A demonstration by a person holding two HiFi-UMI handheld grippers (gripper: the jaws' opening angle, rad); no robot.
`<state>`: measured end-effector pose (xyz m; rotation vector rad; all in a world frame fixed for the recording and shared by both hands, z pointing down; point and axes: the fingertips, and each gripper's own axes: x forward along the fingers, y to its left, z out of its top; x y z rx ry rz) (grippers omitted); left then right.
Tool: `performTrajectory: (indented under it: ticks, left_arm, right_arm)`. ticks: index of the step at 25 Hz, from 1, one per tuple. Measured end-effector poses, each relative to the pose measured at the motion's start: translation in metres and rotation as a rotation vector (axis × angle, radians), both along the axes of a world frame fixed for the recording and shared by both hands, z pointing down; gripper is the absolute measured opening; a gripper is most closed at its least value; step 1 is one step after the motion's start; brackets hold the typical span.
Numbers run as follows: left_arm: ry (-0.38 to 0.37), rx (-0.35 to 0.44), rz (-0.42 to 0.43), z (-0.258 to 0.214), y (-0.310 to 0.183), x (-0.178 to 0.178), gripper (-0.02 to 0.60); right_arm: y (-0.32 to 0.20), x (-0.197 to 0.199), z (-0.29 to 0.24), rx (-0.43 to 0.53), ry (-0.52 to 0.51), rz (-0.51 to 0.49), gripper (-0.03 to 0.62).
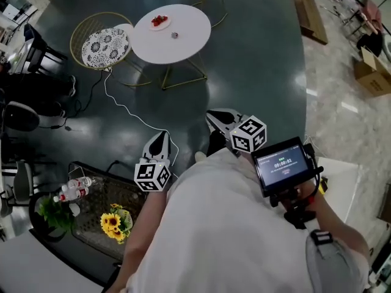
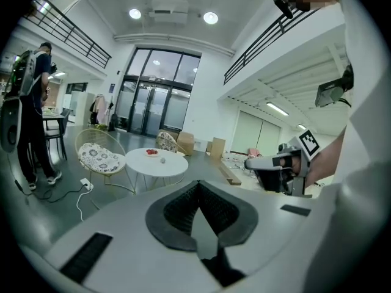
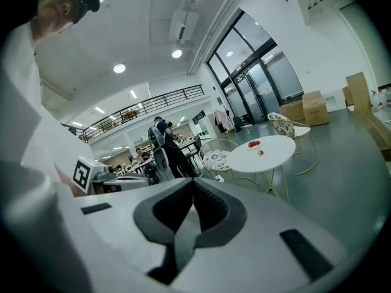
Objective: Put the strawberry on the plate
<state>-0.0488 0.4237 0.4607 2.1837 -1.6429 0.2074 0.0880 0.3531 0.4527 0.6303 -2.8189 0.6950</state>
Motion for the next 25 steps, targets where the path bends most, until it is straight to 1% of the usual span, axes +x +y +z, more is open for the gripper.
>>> performTrajectory:
  ticks: [12,18,25]
  left_arm:
    - [0.000,-0.003,0.060,0.003,-0.016,0.019,0.008]
    - [0.040,0.005,0.031,-0.001,-0.024,0.017,0.008]
    - [0.027,0.005,0.011,-0.008,-0.047,0.009,0.008]
  right_arm:
    - [-0.007,0.018,0.001,-0.007,0.003,0.043,0.008]
    - [-0.014,0.017,0.003,-0.013,0.001,0.039,0.008]
    - [-0.036,0.008,-0.010,-0.003,-0.021,0.019,0.008]
